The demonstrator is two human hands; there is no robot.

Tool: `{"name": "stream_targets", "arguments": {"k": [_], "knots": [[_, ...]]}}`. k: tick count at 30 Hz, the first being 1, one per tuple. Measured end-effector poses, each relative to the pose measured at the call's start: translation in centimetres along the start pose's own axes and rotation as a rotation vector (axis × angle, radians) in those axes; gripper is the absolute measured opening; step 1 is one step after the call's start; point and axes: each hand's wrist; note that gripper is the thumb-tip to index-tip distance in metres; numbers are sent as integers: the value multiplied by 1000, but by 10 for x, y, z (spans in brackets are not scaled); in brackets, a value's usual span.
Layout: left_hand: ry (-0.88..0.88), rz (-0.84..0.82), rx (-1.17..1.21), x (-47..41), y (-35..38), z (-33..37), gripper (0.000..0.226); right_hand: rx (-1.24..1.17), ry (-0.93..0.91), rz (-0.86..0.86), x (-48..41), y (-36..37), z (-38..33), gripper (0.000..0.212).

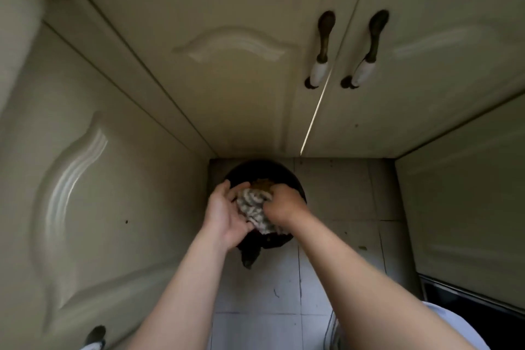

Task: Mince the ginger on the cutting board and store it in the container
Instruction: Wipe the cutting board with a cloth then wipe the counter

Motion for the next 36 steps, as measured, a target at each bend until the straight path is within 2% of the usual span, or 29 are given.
{"name": "stream_targets", "arguments": {"k": [3,6,10,13,16,19,21,23,25,28,30,34,36], "knots": [[61,-36,-104,10,9,-5,36,-93,23,116,11,-27,16,28],[141,-100,-238,22,20,-12,24,-286,-7,84,34,-45,20,18],[284,-113,-359,47,40,-7,12,-617,4,-42,73,-79,15,28],[403,-183,-391,69,56,8,20,-596,-51,1,103,-111,9,28],[603,-170,-563,96,71,23,30,-547,-111,127,120,-133,4,12],[872,-120,-680,125,82,36,41,-522,-203,208,135,-149,-5,21],[1083,-127,-653,150,89,47,46,-578,-311,207,150,-161,-20,24],[1255,-139,-569,183,105,63,38,-670,-407,214,166,-177,-41,23],[1354,-162,-497,215,123,82,31,-648,-498,301,180,-194,-65,17],[1380,-196,-415,251,149,122,33,-670,-671,341,194,-217,-110,8],[1378,-164,-403,264,169,158,36,-738,-704,342,199,-231,-143,5],[1482,-18,-367,267,209,231,37,-841,-678,375,201,-262,-202,26],[1486,52,-535,260,225,261,41,-866,-664,363,194,-275,-221,31]]}}
Point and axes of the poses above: each hand's wrist, its own x-axis away from the middle knuckle, its own y-axis out of the palm, z = x × y, and after that the axes turned 6 degrees about x, right-handed
